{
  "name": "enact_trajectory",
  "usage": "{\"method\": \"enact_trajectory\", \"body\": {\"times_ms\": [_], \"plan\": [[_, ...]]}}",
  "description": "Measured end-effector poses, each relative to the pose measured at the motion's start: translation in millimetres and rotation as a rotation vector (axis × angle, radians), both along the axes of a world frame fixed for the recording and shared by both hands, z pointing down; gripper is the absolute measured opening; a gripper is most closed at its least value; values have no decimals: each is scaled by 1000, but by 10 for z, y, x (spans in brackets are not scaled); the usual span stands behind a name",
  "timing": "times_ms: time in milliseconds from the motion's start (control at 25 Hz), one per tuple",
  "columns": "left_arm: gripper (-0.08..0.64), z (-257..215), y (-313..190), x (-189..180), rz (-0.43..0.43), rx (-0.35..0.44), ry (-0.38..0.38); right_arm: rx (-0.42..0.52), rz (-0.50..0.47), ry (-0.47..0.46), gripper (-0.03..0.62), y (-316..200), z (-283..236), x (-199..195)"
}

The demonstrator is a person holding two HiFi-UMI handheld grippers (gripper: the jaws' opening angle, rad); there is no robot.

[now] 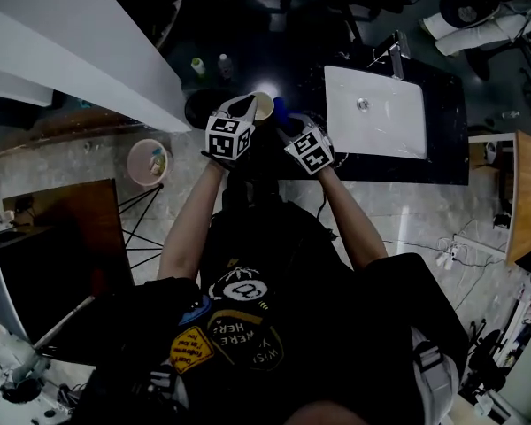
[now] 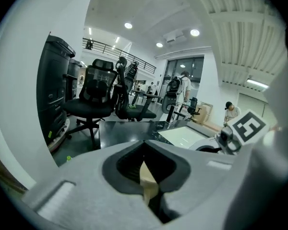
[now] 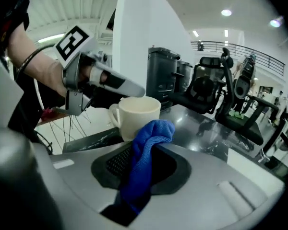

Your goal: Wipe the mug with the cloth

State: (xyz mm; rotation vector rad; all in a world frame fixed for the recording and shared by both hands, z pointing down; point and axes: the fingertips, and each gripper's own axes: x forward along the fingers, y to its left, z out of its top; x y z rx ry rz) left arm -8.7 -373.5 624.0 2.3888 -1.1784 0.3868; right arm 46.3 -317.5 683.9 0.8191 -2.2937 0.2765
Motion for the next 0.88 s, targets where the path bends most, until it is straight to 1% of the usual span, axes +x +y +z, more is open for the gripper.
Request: {"method": "enact_trajectory", "body": {"times_ms": [120,240,320,400,520,560,600,720,800,880], "plan": [[5,-245,75,-98,-71,55,5,68,102,-138,87,9,-358,156],[5,-631,319,-243,-130,102,57,87,172,-273,87,144,-652,295],[5,-807,623,-267,-129,109,62,80,202,-348,87,305,-768,370],[5,-961,990,-216,-119,103,79,67,219,-391,87,541,-836,425],[5,-1284,1588,-33,-80,115,189,66,231,-443,87,1008,-978,416],[5,-1371,1789,15,-60,129,206,68,242,-459,87,1185,-1035,391],[5,-1428,1982,40,-39,148,200,73,254,-474,87,1361,-1102,356],[5,-1476,2476,-55,-6,201,127,108,277,-526,87,1845,-1367,162],[5,-1495,2775,-201,-10,210,105,137,278,-551,87,2168,-1548,-27],[5,-1516,3125,-388,-29,211,103,150,263,-566,86,2563,-1678,-278]]}}
